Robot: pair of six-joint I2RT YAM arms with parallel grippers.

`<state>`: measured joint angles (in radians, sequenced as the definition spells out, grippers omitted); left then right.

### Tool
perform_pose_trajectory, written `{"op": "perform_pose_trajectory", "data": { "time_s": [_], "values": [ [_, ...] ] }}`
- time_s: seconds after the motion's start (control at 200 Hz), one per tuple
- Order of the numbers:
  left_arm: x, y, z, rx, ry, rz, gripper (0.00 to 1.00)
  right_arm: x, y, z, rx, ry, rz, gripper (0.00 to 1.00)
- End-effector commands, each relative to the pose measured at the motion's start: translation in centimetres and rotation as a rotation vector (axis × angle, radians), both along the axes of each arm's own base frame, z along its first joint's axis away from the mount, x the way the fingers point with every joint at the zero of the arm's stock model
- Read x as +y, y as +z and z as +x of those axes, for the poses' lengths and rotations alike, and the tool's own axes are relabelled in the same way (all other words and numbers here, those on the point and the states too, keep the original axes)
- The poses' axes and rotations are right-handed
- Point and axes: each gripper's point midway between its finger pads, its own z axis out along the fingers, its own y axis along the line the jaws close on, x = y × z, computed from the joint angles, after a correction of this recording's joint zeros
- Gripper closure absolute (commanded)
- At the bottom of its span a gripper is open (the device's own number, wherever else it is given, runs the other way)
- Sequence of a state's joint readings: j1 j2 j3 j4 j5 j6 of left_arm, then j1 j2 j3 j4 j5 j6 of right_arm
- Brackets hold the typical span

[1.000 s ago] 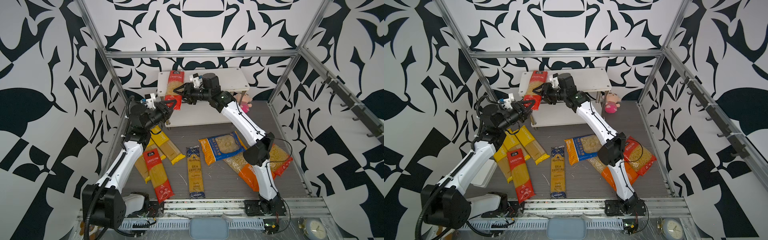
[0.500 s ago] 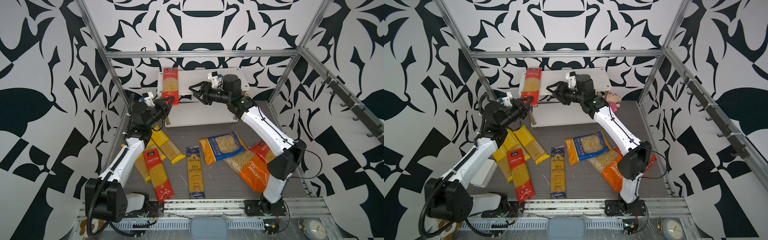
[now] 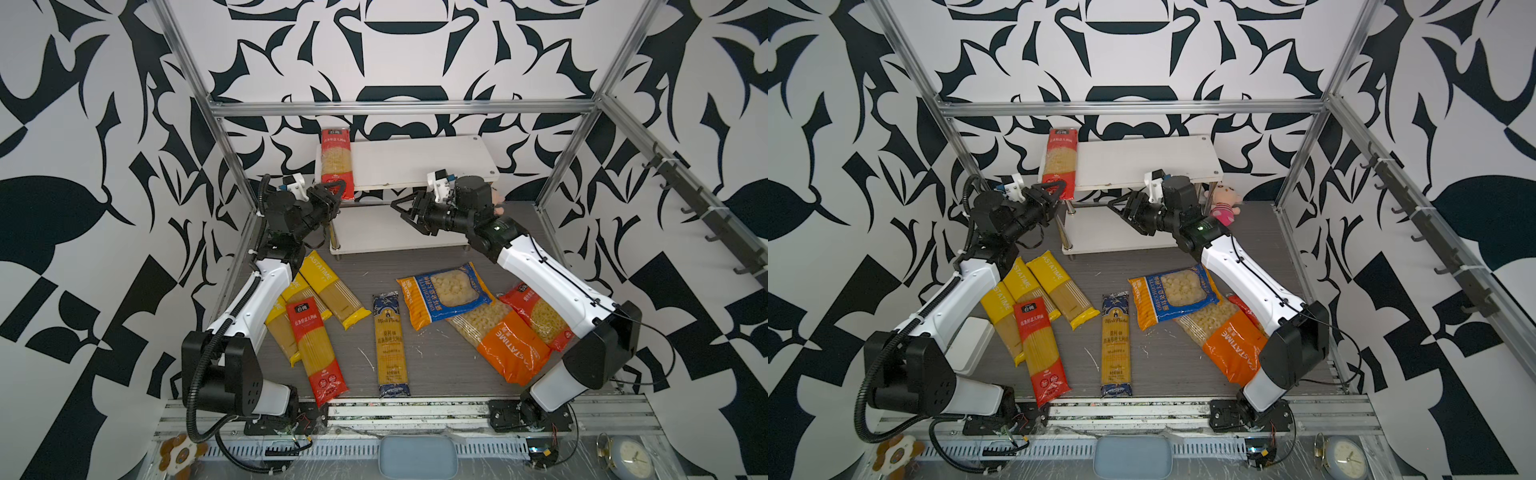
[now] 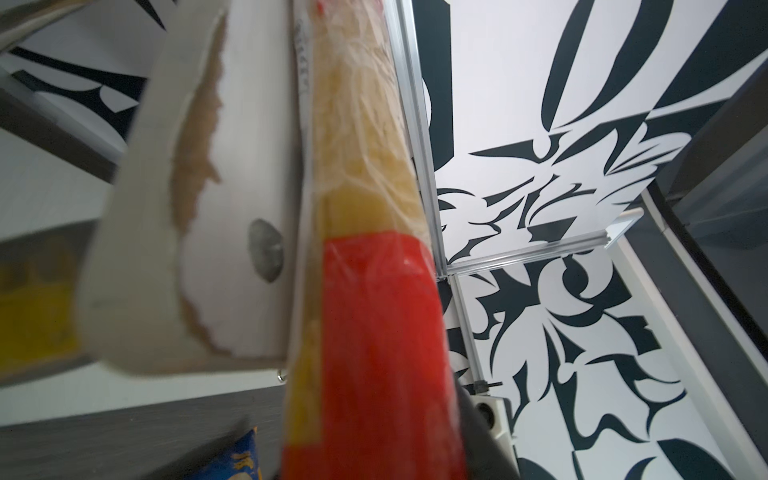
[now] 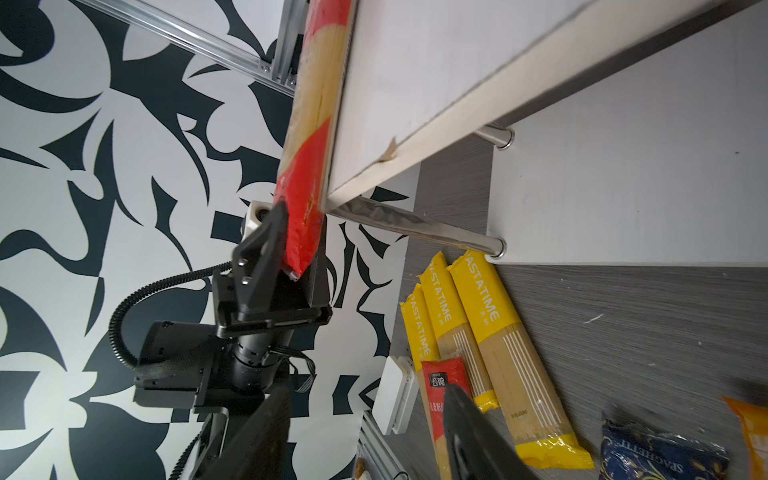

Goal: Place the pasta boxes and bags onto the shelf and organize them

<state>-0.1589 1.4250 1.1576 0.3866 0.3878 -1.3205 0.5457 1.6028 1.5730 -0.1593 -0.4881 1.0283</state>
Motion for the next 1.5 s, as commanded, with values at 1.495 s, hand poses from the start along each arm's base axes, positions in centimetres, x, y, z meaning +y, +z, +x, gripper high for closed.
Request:
{"op": "perform_pose_trajectory", "data": {
  "time_s": [1.495],
  "values": [
    [10.7, -27.6, -21.7, 0.676, 0.194, 0.506, 0.22, 20.9, -30.7, -21.5, 0.205, 0.676, -0.368, 0.42]
  ]
}}
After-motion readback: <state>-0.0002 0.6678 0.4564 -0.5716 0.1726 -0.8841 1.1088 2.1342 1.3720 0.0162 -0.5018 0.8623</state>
